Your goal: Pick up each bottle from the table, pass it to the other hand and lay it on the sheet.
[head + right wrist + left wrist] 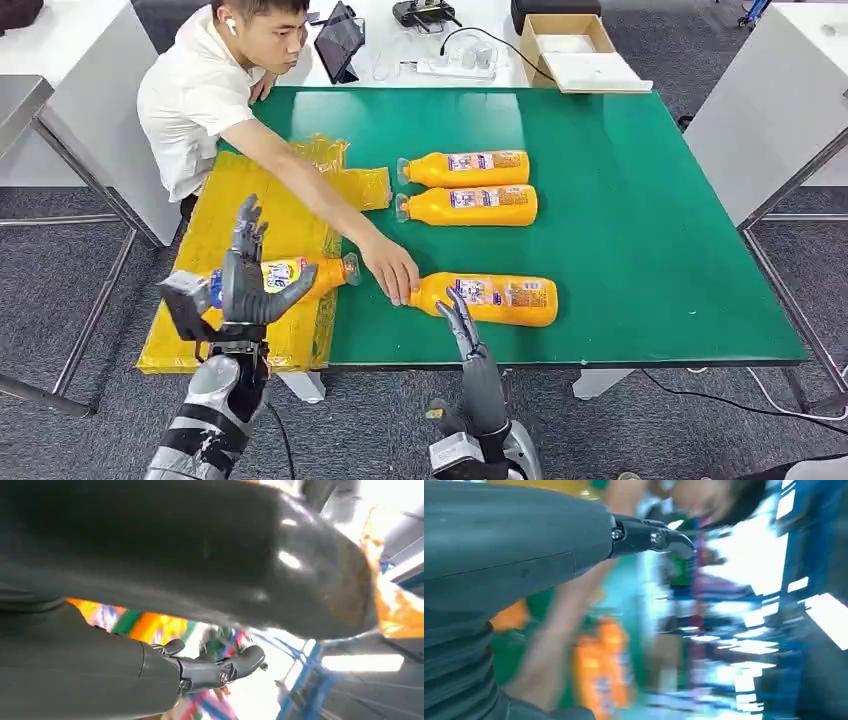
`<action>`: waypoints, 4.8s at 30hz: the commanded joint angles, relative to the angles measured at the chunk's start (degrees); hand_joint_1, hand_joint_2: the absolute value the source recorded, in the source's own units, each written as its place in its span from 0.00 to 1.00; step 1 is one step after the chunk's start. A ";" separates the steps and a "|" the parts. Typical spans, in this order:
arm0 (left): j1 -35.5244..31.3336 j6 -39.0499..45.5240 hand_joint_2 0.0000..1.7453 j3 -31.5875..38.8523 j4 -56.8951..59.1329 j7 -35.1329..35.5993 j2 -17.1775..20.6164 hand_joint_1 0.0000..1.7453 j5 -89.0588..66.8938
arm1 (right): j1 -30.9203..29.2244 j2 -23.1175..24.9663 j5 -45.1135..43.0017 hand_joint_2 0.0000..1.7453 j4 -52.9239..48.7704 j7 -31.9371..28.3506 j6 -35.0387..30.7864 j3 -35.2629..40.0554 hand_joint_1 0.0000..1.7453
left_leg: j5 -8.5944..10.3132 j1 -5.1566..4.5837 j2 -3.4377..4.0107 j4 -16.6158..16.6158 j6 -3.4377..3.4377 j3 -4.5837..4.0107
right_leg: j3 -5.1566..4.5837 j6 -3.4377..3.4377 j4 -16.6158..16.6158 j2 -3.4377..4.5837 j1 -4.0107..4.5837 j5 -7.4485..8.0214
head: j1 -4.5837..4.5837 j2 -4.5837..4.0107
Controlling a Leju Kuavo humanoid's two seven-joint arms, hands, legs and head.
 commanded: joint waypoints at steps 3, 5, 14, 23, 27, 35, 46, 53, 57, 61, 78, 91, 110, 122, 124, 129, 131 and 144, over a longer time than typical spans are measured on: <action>6.47 3.57 1.00 -0.22 -18.92 -0.74 -0.61 0.00 4.71 | -4.56 -5.85 15.94 0.00 10.37 7.84 -9.56 -4.89 0.00 | -0.10 0.08 0.07 0.00 -0.10 0.22 | 0.24 -0.12 -0.05 -0.01 0.09 -0.08 | 0.00 -0.02; 7.41 3.43 1.00 -1.10 -20.06 -0.68 -0.39 0.00 4.42 | -7.51 -8.49 25.44 1.00 16.01 13.53 -11.95 -6.11 0.00 | -0.07 0.06 0.12 -0.04 -0.08 0.24 | 0.25 -0.09 -0.11 0.05 0.08 -0.04 | -0.02 0.00; 7.89 3.14 1.00 -5.54 -19.11 -0.99 -0.06 0.00 2.16 | -14.70 -10.65 34.99 1.00 26.02 17.67 -14.05 -9.47 0.00 | -0.02 -0.02 0.06 -0.05 -0.02 0.25 | 0.29 -0.07 -0.07 -0.02 0.01 -0.03 | 0.00 0.00; 7.75 5.43 1.00 -9.70 -17.25 -2.95 -0.24 0.00 -1.09 | -22.33 -10.82 35.79 1.00 36.20 18.99 -11.27 -9.77 0.00 | -0.03 0.02 0.10 0.01 -0.02 0.21 | 0.24 -0.04 -0.05 0.02 0.05 0.00 | -0.02 0.00; 6.46 5.05 1.00 -11.23 -16.04 -2.90 -0.34 0.00 -0.89 | -26.16 -10.11 37.24 1.00 40.98 19.90 -10.42 -8.73 0.00 | 0.03 -0.02 0.05 0.00 0.00 0.12 | 0.14 -0.01 -0.04 0.00 0.01 0.04 | -0.02 -0.02; 6.13 4.91 1.00 -12.10 -15.56 -2.35 0.06 0.00 -0.23 | -30.70 -9.00 38.11 1.00 48.20 27.88 -4.21 -8.37 0.00 | 0.00 -0.01 0.08 -0.02 -0.02 0.20 | 0.20 -0.05 -0.03 0.01 0.02 0.00 | -0.02 0.00; 3.85 3.64 1.00 -13.24 -12.32 -0.30 -0.23 0.00 -0.22 | -34.39 -8.44 33.23 1.00 57.49 34.58 16.20 -10.57 0.00 | 0.05 0.04 -0.04 -0.03 -0.05 0.33 | 0.36 -0.07 -0.11 -0.15 0.08 0.02 | -0.02 0.00; 3.43 3.43 1.00 -13.36 -11.76 -0.13 -0.38 0.00 -0.24 | -34.32 -8.62 33.37 1.00 57.78 35.92 18.37 -10.22 0.00 | 0.09 0.06 0.21 -0.09 -0.10 0.82 | 0.71 -0.11 -0.29 0.03 0.10 0.15 | -0.02 -0.02; 2.76 2.33 1.00 -13.82 -10.70 0.60 -0.55 0.00 -0.17 | -34.57 -9.18 32.92 1.00 58.48 36.65 24.76 -9.30 0.98 | 0.08 0.05 0.22 -0.08 -0.08 1.02 | 0.91 -0.10 -0.27 0.05 0.09 0.14 | -0.02 -0.02; 2.26 2.15 1.00 -14.17 -9.83 0.78 -0.64 0.00 -0.24 | -34.71 -9.63 32.49 1.00 58.93 36.26 26.64 -9.22 1.00 | 0.13 0.07 0.10 -0.11 -0.11 1.21 | 1.08 -0.12 -0.34 -0.01 0.13 0.19 | -0.02 0.00; 4.15 8.85 1.00 -12.28 -10.13 5.71 -1.09 0.00 1.68 | -28.46 -7.70 15.64 1.00 47.66 13.47 22.51 -14.88 1.00 | -0.27 0.06 0.51 -0.09 0.00 1.52 | 1.40 0.03 -0.30 0.44 0.11 0.04 | -0.02 0.00; 9.72 11.70 1.00 -19.13 -8.13 9.55 0.92 0.00 4.10 | -15.02 -2.19 -4.56 1.00 20.01 10.43 16.94 -18.62 1.00 | -0.28 0.05 0.43 -0.04 0.05 0.60 | 0.55 0.08 -0.15 0.45 0.09 -0.06 | -0.02 0.00; 8.78 2.18 1.00 -23.55 -5.31 13.84 1.47 0.00 7.86 | -14.73 -0.16 -6.71 1.00 18.80 10.33 23.32 -2.75 1.00 | -0.31 0.08 0.44 -0.02 0.02 0.41 | 0.36 0.08 -0.16 0.42 0.09 -0.12 | -0.02 0.00; 7.37 -0.22 1.00 -21.36 -4.38 15.42 0.08 0.00 14.27 | -15.60 1.47 -5.74 1.00 21.57 9.40 26.02 3.78 1.00 | -0.29 0.05 0.35 -0.04 0.02 0.36 | 0.36 0.09 -0.16 0.37 0.06 -0.12 | -0.02 0.00; 7.25 -0.22 1.00 -21.37 -4.39 15.42 0.01 0.00 14.30 | -15.46 1.69 -5.78 1.00 21.61 9.38 25.93 3.91 1.00 | -0.27 0.05 0.37 -0.02 0.05 0.28 | 0.28 0.12 -0.16 0.40 0.05 -0.09 | -0.02 -0.02; 7.42 -2.17 1.00 -21.57 -6.34 13.34 -0.09 1.00 15.38 | -16.72 1.44 -6.31 1.00 23.87 9.47 27.56 7.16 0.87 | -0.30 0.09 0.37 -0.04 0.00 0.38 | 0.37 0.08 -0.18 0.36 0.10 -0.12 | -0.02 0.00; 7.66 -4.01 1.00 -21.29 -6.92 13.50 0.19 1.00 17.00 | -16.28 1.17 -7.30 1.00 23.07 8.79 27.94 7.31 0.02 | -0.33 0.10 0.36 -0.03 0.00 0.40 | 0.40 0.07 -0.18 0.34 0.11 -0.15 | -0.02 0.00; 15.07 0.08 1.00 -8.90 -11.82 11.56 2.90 1.00 9.63 | 0.57 -3.47 -6.40 0.00 -0.39 6.32 14.14 -2.55 0.00 | -0.32 0.05 0.22 -0.08 0.04 0.32 | 0.33 0.11 -0.19 0.24 0.05 -0.21 | 0.00 0.00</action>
